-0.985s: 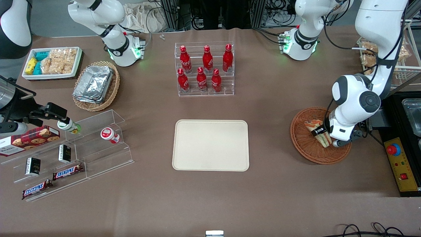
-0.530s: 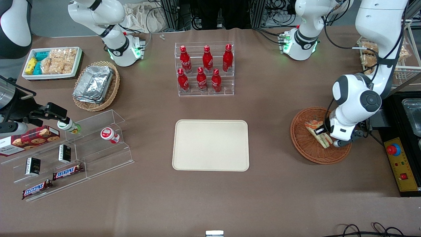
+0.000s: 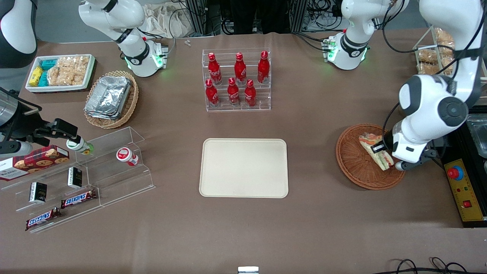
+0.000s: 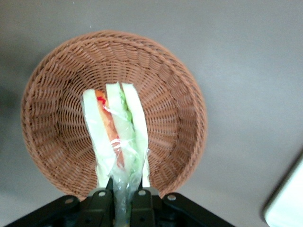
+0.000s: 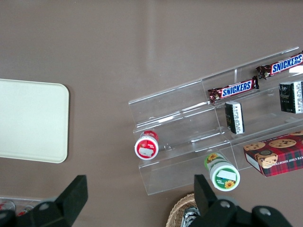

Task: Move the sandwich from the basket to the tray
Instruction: 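Lift the sandwich and carry it with the left gripper over the cream tray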

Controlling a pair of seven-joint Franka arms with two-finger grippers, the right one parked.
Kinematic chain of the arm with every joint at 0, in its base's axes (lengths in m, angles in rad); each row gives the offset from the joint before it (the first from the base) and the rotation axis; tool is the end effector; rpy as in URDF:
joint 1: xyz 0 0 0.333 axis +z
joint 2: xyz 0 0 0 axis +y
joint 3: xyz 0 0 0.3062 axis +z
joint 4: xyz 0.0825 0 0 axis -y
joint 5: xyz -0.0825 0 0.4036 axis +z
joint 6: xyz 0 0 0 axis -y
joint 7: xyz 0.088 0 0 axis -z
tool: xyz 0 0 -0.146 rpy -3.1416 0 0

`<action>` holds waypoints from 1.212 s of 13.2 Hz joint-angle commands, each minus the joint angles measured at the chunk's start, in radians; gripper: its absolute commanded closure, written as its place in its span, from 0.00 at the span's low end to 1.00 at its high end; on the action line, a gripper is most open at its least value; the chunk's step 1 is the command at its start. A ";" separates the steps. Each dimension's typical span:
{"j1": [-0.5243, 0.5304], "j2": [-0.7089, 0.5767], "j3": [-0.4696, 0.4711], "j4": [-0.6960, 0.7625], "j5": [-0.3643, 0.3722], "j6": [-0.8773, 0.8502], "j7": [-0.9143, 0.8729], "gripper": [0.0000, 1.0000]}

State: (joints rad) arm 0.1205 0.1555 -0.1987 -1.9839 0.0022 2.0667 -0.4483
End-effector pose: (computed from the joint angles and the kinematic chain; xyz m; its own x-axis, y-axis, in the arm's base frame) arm 0.5889 -0.0448 0.3247 0.9295 0.3610 -0.0751 0.3617 -0.9323 -0.0043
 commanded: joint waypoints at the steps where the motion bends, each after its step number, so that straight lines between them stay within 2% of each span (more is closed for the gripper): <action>1: -0.002 -0.010 -0.062 0.164 0.007 -0.202 0.003 0.91; 4: -0.004 0.018 -0.174 0.278 0.007 -0.261 -0.013 0.91; 5: -0.004 0.032 -0.210 0.295 0.004 -0.261 -0.009 0.86; 7: -0.016 0.097 -0.289 0.356 0.002 -0.255 -0.018 0.86; 9: -0.105 0.207 -0.307 0.416 0.016 -0.241 -0.041 0.87; 10: -0.152 0.267 -0.306 0.463 0.047 -0.217 -0.053 0.88; 12: -0.250 0.390 -0.306 0.519 0.187 -0.157 -0.111 0.90; 13: -0.296 0.451 -0.306 0.546 0.229 -0.119 -0.165 0.92; 16: -0.393 0.600 -0.303 0.617 0.306 0.021 -0.271 0.98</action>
State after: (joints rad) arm -0.2255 0.6582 -0.5029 -1.4674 0.2558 2.0606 -0.6728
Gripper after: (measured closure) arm 0.863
